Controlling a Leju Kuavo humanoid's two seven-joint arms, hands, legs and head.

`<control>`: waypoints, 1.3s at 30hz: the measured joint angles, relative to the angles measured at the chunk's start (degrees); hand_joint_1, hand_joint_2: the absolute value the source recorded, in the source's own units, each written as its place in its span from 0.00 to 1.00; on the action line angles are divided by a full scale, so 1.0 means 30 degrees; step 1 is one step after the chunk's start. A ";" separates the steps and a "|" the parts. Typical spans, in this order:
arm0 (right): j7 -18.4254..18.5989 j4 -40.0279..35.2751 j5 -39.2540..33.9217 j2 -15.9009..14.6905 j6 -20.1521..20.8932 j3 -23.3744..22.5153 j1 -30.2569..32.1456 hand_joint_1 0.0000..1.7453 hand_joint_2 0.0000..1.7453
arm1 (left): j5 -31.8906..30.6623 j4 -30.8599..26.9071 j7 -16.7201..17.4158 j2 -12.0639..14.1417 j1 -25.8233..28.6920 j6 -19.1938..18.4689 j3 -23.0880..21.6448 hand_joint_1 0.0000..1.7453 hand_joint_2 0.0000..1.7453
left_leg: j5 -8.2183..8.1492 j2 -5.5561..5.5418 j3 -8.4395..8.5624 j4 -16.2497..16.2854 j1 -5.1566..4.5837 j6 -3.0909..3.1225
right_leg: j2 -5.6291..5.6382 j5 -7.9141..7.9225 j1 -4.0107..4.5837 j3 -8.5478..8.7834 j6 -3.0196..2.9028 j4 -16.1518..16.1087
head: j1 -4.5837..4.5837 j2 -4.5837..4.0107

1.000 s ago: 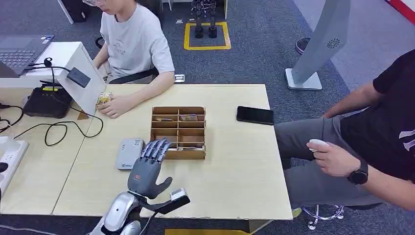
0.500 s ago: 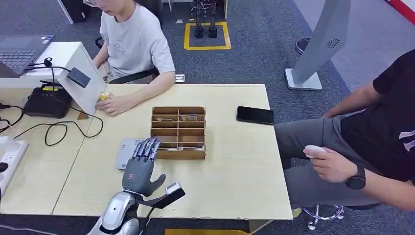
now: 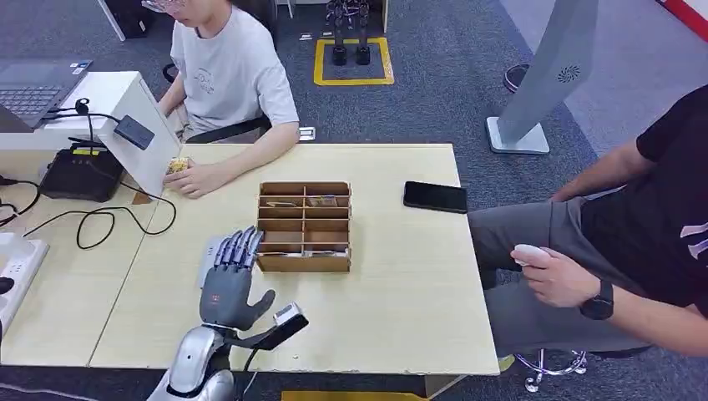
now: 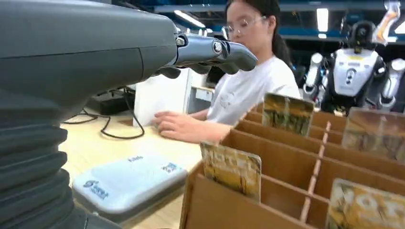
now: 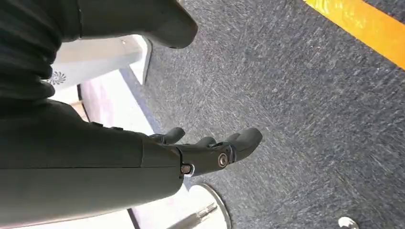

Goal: Pass the card to the sensor for recognition and then transmit it.

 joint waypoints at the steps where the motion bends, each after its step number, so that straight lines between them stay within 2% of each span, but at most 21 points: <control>1: 0.0094 0.0000 0.0109 0.0029 0.0000 0.0000 -0.0008 0.00 1.00 | -0.0101 0.0065 0.0000 -0.0015 -0.0009 0.0043 0.0065 0.00 1.00 | 0.0000 0.0000 0.0000 0.0000 0.0000 0.0000 | 0.0000 0.0000 0.0000 0.0000 0.0000 0.0000 | 0.0000 0.0000; 12: 0.0087 0.0000 0.0218 0.0138 0.0029 0.0000 -0.0139 0.00 1.00 | 0.0431 0.1129 -0.0524 -0.0488 -0.0472 0.0437 0.0459 0.00 1.00 | 0.0001 -0.0001 0.0000 0.0001 0.0000 0.0000 | -0.0002 0.0001 0.0000 0.0000 0.0001 0.0000 | -0.0007 0.0000; 22: 0.0452 -0.0007 0.0510 0.0408 0.0109 0.0015 -0.0222 0.00 1.00 | 0.0401 0.2274 -0.0517 -0.0831 -0.1519 0.0116 0.0531 0.00 1.00 | 0.0008 -0.0006 -0.0001 0.0001 0.0000 -0.0006 | -0.0001 0.0003 0.0000 0.0001 0.0001 0.0001 | 0.0000 0.0000; 39: 0.0393 -0.0044 0.0583 0.0524 0.0372 0.0022 -0.0519 0.00 1.00 | 0.0729 0.3679 -0.0554 -0.1144 -0.2751 -0.0146 0.0531 0.00 1.00 | 0.0015 -0.0006 -0.0002 0.0002 0.0000 0.0002 | -0.0001 0.0005 -0.0001 0.0001 0.0001 0.0001 | 0.0000 0.0000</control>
